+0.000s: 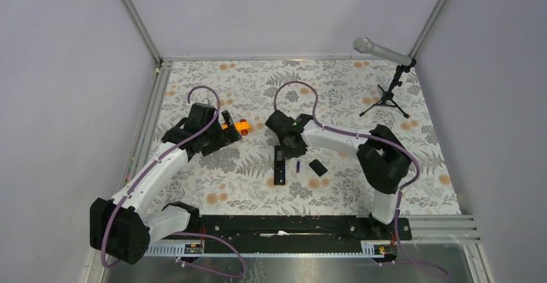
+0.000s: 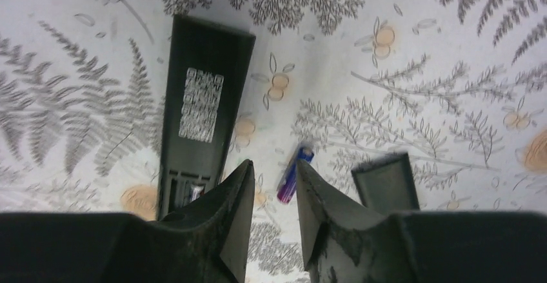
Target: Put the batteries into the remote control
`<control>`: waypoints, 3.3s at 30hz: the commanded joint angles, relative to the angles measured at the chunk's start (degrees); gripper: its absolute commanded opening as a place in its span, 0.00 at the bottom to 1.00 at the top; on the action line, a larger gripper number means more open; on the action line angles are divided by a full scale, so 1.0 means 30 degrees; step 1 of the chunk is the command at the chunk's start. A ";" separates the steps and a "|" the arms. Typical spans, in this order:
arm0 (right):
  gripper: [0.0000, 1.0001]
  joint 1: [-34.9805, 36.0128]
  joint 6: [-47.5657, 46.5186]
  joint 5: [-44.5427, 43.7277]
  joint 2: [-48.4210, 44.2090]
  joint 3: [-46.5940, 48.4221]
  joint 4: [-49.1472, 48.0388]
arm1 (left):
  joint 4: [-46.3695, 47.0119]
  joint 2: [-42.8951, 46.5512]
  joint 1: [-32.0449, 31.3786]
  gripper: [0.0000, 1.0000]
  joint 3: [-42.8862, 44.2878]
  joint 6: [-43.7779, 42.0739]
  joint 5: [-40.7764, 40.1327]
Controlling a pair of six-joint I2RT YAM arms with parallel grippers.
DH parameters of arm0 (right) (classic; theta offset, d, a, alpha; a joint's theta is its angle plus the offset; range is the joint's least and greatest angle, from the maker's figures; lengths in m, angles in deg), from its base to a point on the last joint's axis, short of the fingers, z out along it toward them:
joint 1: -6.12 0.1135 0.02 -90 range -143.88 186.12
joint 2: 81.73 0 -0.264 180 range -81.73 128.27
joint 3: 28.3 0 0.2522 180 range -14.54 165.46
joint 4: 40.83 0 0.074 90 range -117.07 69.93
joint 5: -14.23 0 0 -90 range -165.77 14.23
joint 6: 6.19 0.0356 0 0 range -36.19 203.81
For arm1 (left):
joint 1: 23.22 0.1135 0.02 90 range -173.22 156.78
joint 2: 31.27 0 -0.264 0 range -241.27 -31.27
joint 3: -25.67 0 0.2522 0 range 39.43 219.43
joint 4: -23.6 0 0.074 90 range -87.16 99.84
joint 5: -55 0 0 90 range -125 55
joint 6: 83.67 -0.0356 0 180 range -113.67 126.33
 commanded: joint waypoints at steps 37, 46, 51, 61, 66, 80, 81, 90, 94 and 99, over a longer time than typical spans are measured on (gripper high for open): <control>0.42 -0.0441 -0.0163 0.1799 -0.1441 -0.3450 0.3773 | 0.2527 -0.0985 0.0108 0.99 -0.0999 0.0173 0.2449; 0.48 -0.0513 0.2095 0.2193 -0.4611 -0.5117 0.2724 | 0.2639 -0.1310 0.0108 0.99 -0.1010 0.0260 0.2504; 0.50 -0.0756 0.2355 0.2039 -0.5236 -0.5078 0.2619 | 0.2698 -0.1622 0.0108 0.99 -0.0789 0.0213 0.2636; 0.32 -0.1553 0.6004 0.2527 -0.4114 -0.6081 0.1285 | 0.3349 -0.1295 0.0108 0.99 -0.1203 0.0377 0.2755; 0.32 -0.2063 0.7654 0.1925 -0.4439 -0.6863 0.0146 | 0.3737 -0.0434 0.0108 0.99 -0.1632 0.0017 0.2500; 0.81 0.1279 0.5014 0.0536 -0.0142 0.0586 0.1600 | 0.2711 0.0048 0.1214 0.99 -0.0194 -0.0989 0.1101; 0.86 0.1649 0.5144 0.0225 0.0503 0.1037 0.1610 | 0.2475 0.0215 0.1459 0.99 -0.0176 -0.1057 0.0887; 0.85 0.2195 0.5880 0.0395 0.2835 0.2065 0.1067 | 0.1456 0.1481 0.4142 0.99 -0.1440 -0.0568 0.1049; 0.67 0.2285 0.5838 0.0602 0.3519 0.2367 0.1690 | 0.2023 0.1668 0.4224 0.99 -0.2020 -0.0296 0.2100; 0.49 0.2283 0.6125 0.1227 0.3335 0.1532 0.1498 | 0.3457 0.1601 0.4231 0.99 -0.2874 0.0236 0.4425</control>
